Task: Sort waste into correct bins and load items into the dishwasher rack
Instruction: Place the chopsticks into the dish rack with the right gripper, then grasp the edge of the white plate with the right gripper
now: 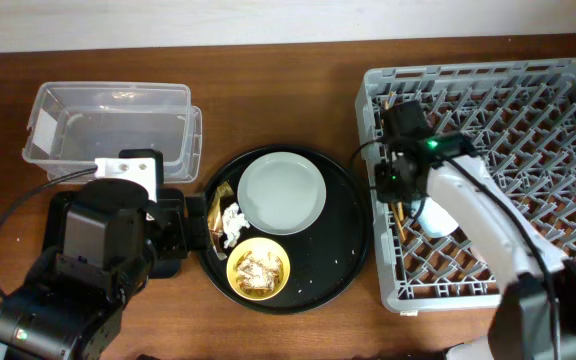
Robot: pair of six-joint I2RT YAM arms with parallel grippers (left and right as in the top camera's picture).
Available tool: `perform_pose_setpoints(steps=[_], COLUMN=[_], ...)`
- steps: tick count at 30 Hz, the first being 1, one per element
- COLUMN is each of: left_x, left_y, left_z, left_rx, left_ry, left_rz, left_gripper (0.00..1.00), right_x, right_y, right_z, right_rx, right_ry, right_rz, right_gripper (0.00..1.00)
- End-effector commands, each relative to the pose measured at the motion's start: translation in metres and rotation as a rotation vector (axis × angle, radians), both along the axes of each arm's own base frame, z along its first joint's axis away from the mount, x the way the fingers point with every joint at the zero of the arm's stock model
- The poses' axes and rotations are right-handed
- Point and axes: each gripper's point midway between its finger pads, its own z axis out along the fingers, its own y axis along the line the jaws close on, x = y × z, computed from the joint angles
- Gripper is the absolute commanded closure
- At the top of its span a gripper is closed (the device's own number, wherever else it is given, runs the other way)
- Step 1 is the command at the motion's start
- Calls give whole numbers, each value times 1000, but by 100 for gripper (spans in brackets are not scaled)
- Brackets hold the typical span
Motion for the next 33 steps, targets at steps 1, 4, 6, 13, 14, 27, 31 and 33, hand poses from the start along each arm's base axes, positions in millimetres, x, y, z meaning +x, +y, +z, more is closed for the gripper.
perform_pose_setpoints(steps=[1, 4, 6, 13, 14, 27, 31, 33], left_x=[0, 0, 0, 0, 0, 0, 0, 0], left_y=[2, 2, 2, 2, 2, 2, 2, 2], left_z=[5, 5, 5, 5, 5, 5, 5, 5], left_rx=[-8, -8, -8, -8, -8, -8, -8, -8], left_ry=[-14, -15, -15, -15, -15, -14, -14, -15], left_rz=[18, 18, 18, 18, 18, 18, 18, 18], left_gripper=[1, 1, 1, 1, 1, 1, 1, 1], right_x=[-1, -8, -20, -14, -8, 8, 6, 8], right_y=[16, 61, 85, 126, 133, 138, 132, 133], right_z=[24, 75, 83, -5, -21, -81, -87, -87], right_rx=[107, 310, 330, 256, 269, 284, 259, 263], right_ry=[-33, -130, -138, 2, 18, 91, 85, 78], right_rz=[38, 141, 214, 53, 55, -55, -65, -63], right_gripper=[55, 45, 41, 40, 40, 95, 84, 84])
